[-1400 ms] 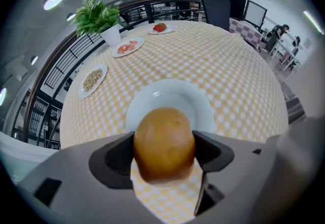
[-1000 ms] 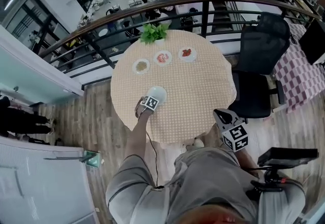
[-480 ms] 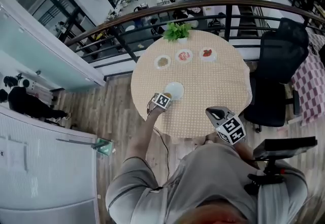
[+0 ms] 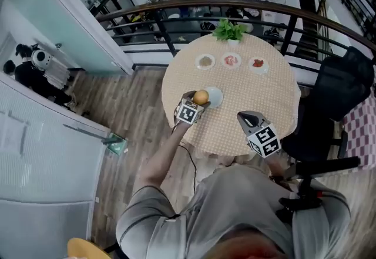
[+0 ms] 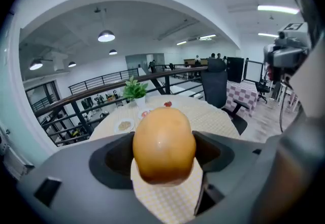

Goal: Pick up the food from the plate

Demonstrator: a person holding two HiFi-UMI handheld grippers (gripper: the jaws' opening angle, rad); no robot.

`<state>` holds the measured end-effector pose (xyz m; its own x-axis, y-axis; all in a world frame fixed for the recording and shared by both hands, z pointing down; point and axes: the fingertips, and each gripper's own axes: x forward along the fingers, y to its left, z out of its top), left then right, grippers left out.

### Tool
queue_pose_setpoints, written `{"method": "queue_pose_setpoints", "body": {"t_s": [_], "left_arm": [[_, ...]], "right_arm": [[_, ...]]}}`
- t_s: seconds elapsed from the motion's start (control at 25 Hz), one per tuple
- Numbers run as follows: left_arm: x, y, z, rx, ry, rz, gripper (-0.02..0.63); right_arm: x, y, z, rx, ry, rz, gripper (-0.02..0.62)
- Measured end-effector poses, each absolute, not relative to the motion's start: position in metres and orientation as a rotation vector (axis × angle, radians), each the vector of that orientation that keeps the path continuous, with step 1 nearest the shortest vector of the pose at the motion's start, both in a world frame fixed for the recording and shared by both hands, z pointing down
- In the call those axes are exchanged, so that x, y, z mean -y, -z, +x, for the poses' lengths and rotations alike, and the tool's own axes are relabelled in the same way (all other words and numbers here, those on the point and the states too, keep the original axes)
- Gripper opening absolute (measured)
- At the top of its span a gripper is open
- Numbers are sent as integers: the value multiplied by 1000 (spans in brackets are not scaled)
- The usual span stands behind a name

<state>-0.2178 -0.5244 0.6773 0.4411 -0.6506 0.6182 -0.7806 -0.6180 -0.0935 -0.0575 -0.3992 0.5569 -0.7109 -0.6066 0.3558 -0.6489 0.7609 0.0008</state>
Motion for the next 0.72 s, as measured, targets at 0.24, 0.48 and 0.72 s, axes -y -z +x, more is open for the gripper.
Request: {"method": "queue_pose_setpoints", "body": {"t_s": [0.24, 0.48, 0.72], "left_arm": [[483, -578, -196, 1352, -544, 2636, 364], [435, -498, -203, 1411, -128, 2723, 364], [387, -407, -227, 1627, 210, 2761, 365]], "right_arm": [[421, -535, -57, 2649, -33, 974, 14], [431, -513, -54, 2708, -29, 1033, 14], [434, -493, -57, 2773, -52, 1047, 14]]}}
